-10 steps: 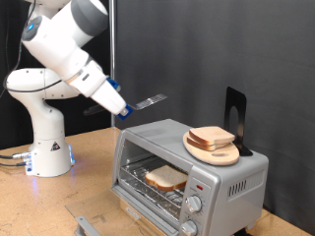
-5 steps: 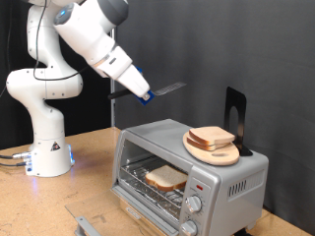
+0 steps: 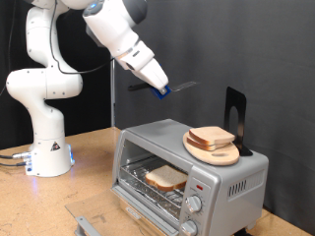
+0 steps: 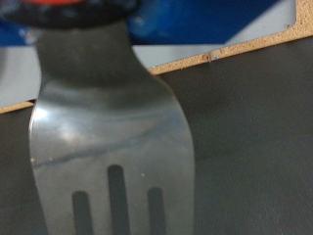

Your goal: Make a piece of toast with the oven

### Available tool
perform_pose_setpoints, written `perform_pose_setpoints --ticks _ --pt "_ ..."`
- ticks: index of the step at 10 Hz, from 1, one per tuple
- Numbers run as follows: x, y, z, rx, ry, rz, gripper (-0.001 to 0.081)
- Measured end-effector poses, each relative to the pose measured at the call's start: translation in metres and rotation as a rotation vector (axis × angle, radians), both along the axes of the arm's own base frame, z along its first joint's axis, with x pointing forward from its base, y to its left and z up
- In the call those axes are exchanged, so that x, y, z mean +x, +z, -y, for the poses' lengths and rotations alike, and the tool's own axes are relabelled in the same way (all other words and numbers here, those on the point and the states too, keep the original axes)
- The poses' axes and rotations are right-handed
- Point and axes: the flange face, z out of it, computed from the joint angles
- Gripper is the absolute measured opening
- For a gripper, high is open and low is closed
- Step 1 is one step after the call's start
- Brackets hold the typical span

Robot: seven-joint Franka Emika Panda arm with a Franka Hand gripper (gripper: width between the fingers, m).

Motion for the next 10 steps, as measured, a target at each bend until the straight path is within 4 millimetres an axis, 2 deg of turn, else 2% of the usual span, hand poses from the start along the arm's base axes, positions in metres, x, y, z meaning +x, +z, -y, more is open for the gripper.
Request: perform_pose_setpoints --ticks 3,7,10 --pt "-0.010 -0.028 -0.010 -0.055 0.001 -0.020 0.0269" --pt "-0.018 -0.056 0.004 -0.070 -0.029 -0.038 0.0269" --pt "-0.014 -0.069 0.012 -0.086 -0.063 -0.033 0.0269"
